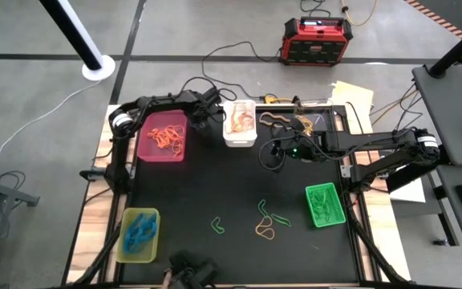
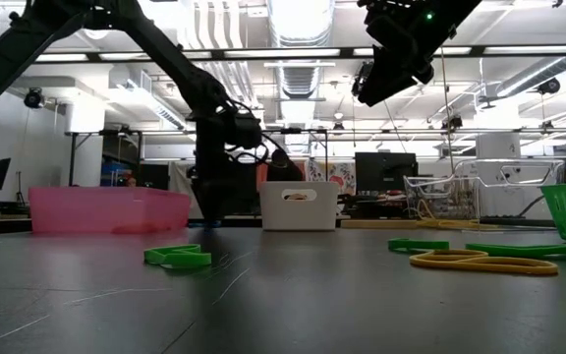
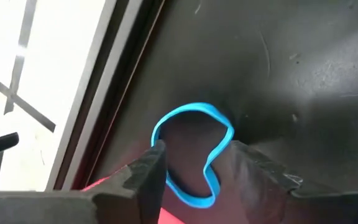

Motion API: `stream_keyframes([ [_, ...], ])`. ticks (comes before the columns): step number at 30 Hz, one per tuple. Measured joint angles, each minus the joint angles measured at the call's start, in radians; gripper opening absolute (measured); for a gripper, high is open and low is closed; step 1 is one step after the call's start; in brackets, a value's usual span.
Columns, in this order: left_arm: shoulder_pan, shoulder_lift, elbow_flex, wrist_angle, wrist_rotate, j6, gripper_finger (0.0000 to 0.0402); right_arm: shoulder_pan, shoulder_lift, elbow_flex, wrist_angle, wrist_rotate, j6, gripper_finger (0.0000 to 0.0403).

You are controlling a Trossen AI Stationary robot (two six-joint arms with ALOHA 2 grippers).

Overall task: Sort rubber bands into baskets
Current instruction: Put the blue rubber band into the yellow bin

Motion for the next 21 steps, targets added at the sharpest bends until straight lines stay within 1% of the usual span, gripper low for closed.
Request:
stream_keyframes([
  [5,0.003,0.023,0.001,0.006,0.001,0.006,0.016,0.0,0.0,0.0,0.0,0.0,0.0,0.0157],
  [10,0.003,0.03,0.003,0.004,0.004,0.009,0.0148,0.0,0.0,0.0,0.0,0.0,0.0,0.0157],
  [12,0.003,0.031,0.003,0.004,0.006,0.02,0.0131,0.0,0.0,0.0,0.0,0.0,0.0,0.0157],
  [14,0.003,0.031,0.003,0.003,0.013,0.027,0.0104,0.0,0.0,0.0,0.0,0.0,0.0,0.0157],
  [18,0.002,0.033,0.002,0.001,0.027,0.028,0.0024,0.0,0.0,0.0,0.0,0.0,0.0,0.0157],
  [19,0.002,0.033,0.001,0.0,0.031,0.026,0.0013,0.0,0.0,0.0,0.0,0.0,0.0,0.0157],
  [21,0.002,0.033,0.001,0.0,0.033,0.025,0.0009,0.0,0.0,0.0,0.0,0.0,0.0,0.0157],
])
